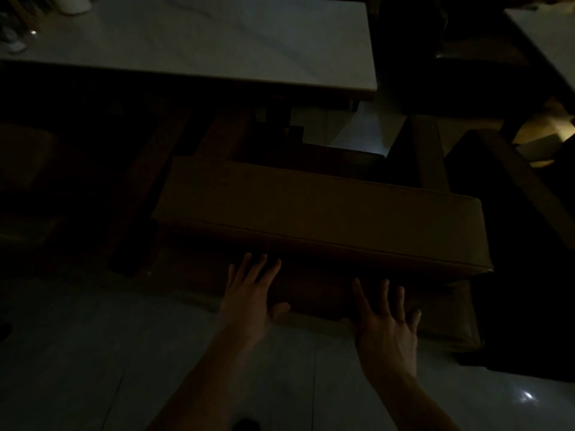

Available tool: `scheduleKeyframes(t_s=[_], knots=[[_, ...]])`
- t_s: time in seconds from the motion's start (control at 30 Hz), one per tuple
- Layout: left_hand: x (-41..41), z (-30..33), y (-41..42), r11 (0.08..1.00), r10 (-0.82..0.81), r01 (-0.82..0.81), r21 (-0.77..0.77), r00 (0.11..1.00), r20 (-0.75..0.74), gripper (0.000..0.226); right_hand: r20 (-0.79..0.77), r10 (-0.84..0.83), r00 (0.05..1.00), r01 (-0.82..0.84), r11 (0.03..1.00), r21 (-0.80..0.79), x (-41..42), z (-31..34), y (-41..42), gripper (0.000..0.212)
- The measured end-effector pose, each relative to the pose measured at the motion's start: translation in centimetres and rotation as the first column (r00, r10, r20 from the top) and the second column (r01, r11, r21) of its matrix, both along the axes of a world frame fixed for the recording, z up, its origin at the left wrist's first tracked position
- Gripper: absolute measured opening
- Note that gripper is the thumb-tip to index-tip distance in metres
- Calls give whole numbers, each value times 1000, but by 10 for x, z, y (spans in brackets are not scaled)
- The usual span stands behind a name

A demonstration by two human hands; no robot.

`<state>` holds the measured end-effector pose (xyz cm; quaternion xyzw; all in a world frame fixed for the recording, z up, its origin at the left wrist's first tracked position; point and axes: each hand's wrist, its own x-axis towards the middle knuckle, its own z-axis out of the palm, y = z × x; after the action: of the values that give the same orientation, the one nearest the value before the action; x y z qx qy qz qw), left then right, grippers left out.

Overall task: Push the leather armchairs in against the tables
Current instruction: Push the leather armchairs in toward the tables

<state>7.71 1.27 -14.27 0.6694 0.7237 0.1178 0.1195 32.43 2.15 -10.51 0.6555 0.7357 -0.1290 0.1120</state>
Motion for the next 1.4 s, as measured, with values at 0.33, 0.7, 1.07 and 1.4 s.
scheduleKeyframes(t_s=[0.33, 0.7, 1.07, 1.4], knots=[[-5, 14, 0, 995, -52, 51, -82, 998, -18, 89, -47, -24, 999, 23, 999, -37, 0, 13, 4, 79], [29, 93, -9, 948, -244, 242, -208, 970, 15, 91, -126, -155, 980, 143, 984, -104, 16, 74, -25, 86], [171, 198, -9, 889, -424, 414, -194, 905, -11, 91, -153, -238, 959, 249, 967, 54, 156, 176, -58, 89], [408, 269, -74, 865, -499, 500, -32, 866, 33, 87, -216, -369, 904, 410, 893, 187, 380, 229, -137, 86]])
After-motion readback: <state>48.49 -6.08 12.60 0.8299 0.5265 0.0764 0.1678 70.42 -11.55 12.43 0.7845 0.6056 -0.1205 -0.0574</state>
